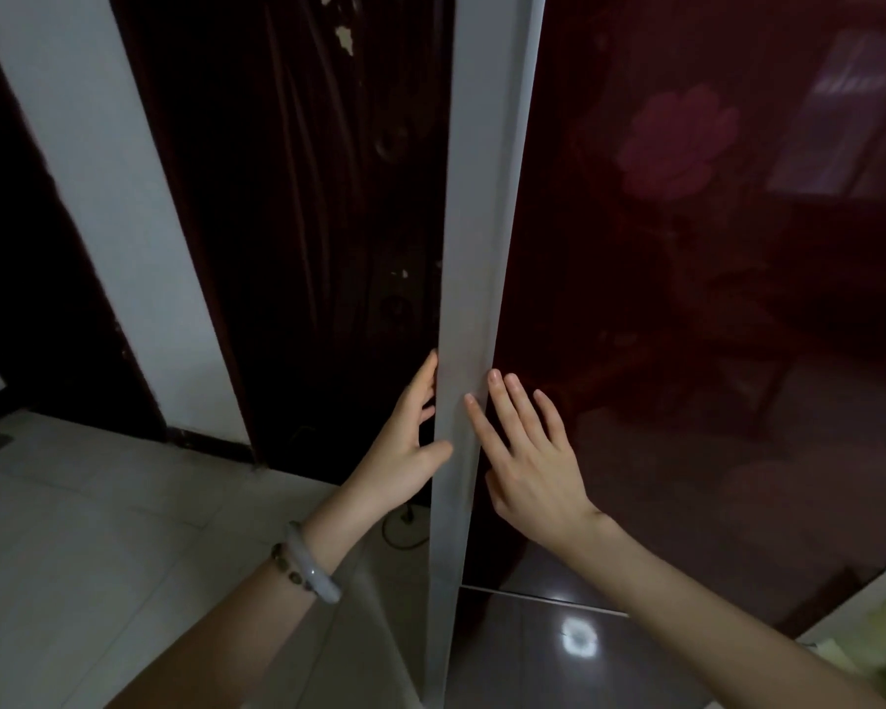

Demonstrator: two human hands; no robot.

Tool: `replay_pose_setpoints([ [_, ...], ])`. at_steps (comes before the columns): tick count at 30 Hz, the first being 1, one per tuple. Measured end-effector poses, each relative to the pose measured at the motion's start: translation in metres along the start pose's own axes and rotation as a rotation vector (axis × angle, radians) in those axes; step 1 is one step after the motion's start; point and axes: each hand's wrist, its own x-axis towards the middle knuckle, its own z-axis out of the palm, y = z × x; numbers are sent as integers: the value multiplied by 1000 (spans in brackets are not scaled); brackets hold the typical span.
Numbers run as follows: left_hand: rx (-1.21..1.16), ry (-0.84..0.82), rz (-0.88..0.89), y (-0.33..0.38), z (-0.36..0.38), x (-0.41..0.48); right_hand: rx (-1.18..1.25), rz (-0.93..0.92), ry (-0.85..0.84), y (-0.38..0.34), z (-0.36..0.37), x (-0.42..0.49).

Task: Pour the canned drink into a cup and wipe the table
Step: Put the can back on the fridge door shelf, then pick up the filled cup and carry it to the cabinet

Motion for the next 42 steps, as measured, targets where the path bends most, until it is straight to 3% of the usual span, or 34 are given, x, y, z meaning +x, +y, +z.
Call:
replay_pose_setpoints([
  [10, -48, -117, 14, -18, -16, 33, -95, 62, -50, 2, 17, 17],
  [26, 7, -298, 186, -42, -39, 48, -149, 173, -132, -16, 6, 21],
  [32, 105, -347, 252, -46, -46, 46, -13, 292, -250, -31, -22, 29],
  [35, 116, -318, 262, -46, -48, 37, 172, 396, -300, -38, -34, 31],
  [39, 104, -278, 353, -42, -48, 22, 572, 631, -229, -46, -56, 27],
  [42, 123, -318, 449, -34, -42, 13, 673, 785, -208, -52, -73, 13],
])
